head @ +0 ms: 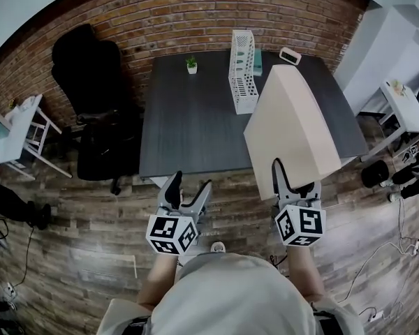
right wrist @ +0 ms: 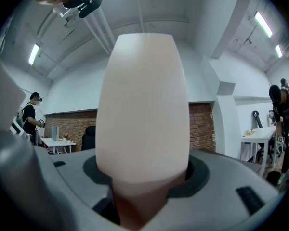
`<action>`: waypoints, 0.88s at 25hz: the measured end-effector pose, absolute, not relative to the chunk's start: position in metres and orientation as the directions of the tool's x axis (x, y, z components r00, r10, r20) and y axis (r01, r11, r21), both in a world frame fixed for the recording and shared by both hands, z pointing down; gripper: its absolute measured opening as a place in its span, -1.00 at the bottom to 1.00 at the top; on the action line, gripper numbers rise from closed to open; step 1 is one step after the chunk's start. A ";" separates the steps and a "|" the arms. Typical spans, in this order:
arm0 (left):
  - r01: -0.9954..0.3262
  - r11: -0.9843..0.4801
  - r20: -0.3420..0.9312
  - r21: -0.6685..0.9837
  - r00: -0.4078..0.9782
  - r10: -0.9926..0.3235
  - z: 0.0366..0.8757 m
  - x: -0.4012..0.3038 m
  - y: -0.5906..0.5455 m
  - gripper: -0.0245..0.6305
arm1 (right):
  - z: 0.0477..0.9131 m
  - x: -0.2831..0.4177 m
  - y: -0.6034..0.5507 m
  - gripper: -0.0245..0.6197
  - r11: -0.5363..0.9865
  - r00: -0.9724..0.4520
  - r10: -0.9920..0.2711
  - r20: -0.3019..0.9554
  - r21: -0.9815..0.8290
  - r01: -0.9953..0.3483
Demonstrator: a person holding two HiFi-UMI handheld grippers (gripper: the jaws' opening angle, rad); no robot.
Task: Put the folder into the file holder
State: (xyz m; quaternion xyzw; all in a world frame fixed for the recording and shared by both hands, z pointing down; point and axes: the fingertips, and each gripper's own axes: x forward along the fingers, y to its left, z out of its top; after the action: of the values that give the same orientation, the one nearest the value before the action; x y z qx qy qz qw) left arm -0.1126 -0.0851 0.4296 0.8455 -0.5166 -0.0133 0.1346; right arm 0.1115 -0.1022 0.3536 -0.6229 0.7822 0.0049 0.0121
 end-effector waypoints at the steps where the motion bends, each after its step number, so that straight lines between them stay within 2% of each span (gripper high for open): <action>1: -0.870 -0.431 0.120 0.240 0.468 -0.876 0.430 -0.114 -0.089 0.12 | 0.352 0.111 -0.107 -0.07 0.220 -0.220 -0.975 -0.026 -0.003 -0.976; 16: -0.889 -0.400 0.148 0.224 0.436 -0.888 0.444 -0.128 -0.164 0.12 | 0.341 0.117 -0.211 -0.07 0.182 -0.186 -0.980 -0.070 0.065 -0.981; 22: -0.896 -0.387 0.141 0.219 0.421 -0.896 0.438 -0.134 -0.217 0.12 | 0.353 0.113 -0.263 -0.07 0.182 -0.185 -0.982 -0.039 0.068 -0.981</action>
State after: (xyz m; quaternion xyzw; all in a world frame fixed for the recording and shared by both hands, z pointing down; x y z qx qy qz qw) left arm -0.1338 -0.2169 0.4382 0.8327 -0.5380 -0.0003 0.1311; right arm 0.1132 -0.2633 0.3532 -0.6383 0.7688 0.0384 -0.0067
